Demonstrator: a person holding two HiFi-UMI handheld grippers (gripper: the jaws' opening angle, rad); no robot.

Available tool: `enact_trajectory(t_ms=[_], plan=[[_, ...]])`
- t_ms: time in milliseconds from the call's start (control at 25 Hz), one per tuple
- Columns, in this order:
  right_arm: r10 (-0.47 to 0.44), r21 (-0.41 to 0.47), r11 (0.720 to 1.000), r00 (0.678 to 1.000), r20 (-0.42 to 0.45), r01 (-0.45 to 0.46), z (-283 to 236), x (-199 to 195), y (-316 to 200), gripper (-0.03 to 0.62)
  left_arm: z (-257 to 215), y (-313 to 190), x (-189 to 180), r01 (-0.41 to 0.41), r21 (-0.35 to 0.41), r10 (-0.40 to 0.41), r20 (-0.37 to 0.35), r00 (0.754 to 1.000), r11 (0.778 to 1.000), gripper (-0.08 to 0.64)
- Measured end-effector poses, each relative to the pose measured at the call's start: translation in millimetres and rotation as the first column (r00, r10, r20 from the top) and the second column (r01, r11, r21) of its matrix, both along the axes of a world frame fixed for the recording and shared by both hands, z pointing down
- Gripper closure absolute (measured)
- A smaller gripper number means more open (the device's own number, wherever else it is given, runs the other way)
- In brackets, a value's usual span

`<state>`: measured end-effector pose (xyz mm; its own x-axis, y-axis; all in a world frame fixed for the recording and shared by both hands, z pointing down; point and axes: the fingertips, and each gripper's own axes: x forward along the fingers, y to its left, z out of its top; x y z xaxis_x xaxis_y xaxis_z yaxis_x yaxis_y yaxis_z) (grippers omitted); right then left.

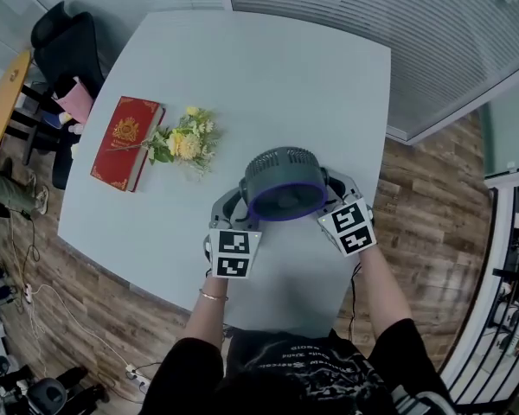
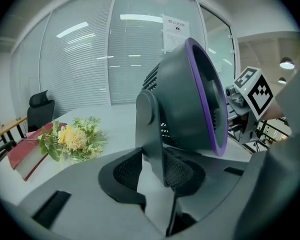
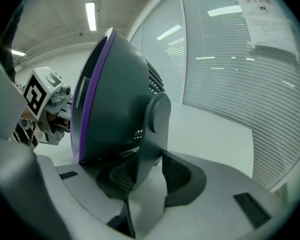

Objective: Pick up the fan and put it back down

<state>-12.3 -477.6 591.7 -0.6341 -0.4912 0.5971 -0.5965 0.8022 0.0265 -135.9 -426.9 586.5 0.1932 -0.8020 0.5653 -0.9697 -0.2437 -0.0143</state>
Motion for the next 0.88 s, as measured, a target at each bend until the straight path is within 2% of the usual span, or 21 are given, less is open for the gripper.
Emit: enact_trajectory(t_ms=[240, 520, 880], plan=[[-0.001, 0.034, 0.999, 1.000, -0.016, 0.001, -34.3, 11.6, 27.7, 0.453, -30.2, 25.9, 11.4, -0.003, 0.014, 0.003, 0.034, 0.999, 1.000, 0.434], [-0.031, 0.072, 0.997, 0.998, -0.054, 0.035, -74.5, 24.1, 79.2, 0.443, -71.2, 77.4, 24.5, 0.002, 0.028, -0.003, 0.037, 0.999, 1.000, 0.434], [-0.087, 0.074, 0.993, 0.996, -0.011, 0.087, -109.5, 34.4, 149.7, 0.446, -97.2, 155.4, 37.5, 0.076, 0.024, -0.077, 0.026, 0.997, 0.997, 0.434]])
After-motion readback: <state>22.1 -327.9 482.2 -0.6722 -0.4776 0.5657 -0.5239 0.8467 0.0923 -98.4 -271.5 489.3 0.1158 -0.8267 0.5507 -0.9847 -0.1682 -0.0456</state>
